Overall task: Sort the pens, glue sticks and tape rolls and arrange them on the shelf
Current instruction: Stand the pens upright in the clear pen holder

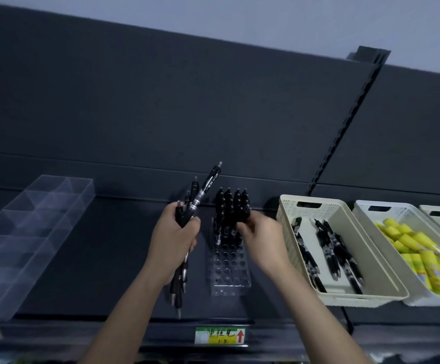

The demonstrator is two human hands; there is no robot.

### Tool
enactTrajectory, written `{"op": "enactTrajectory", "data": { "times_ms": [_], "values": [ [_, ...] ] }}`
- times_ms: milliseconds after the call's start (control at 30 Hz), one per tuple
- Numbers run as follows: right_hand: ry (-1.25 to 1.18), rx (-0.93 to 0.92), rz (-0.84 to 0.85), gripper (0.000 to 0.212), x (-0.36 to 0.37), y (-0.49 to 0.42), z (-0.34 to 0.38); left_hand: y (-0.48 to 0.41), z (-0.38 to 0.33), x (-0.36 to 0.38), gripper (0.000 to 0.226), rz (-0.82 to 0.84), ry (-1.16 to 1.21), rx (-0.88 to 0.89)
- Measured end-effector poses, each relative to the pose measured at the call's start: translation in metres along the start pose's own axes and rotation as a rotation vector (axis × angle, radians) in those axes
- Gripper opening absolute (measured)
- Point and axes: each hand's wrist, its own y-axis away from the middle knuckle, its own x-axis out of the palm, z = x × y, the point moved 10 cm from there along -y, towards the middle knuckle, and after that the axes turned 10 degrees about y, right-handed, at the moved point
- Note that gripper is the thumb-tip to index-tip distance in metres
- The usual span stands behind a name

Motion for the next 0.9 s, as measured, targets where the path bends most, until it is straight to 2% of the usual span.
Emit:
{"op": "enactTrajectory", "data": {
  "times_ms": [267,533,600,700,733,800,900],
  "values": [
    [0.137,0.024,0.142,0.017,0.032,0.0,0.004,0.0,0.022,-0.017,0.01,-0.012,0.01,-0.072],
    [0.145,0.07,0.107,0.022,0.022,0.006,-0.003,0.002,0.028,-0.018,0.014,0.011,0.008,-0.071],
    [-0.06,0.125,0.07,0.018,0.008,0.01,0.0,0.003,0.027,-0.015,0.014,0.034,0.0,-0.067],
    [-0.692,0.202,0.159,0.01,0.004,0.011,0.02,0.005,0.023,-0.005,0.014,0.087,-0.012,-0.051],
    [-0.835,0.205,0.19,0.007,0.003,0.009,0.029,0.006,0.022,-0.001,0.015,0.11,-0.021,-0.052],
    [-0.973,0.207,0.233,0.01,0.0,0.006,0.043,0.01,0.021,0.008,0.019,0.153,-0.05,-0.062],
    [-1.055,0.248,0.229,0.026,0.001,0.005,0.046,0.013,0.021,0.015,0.024,0.177,-0.109,-0.07]
  ]
}}
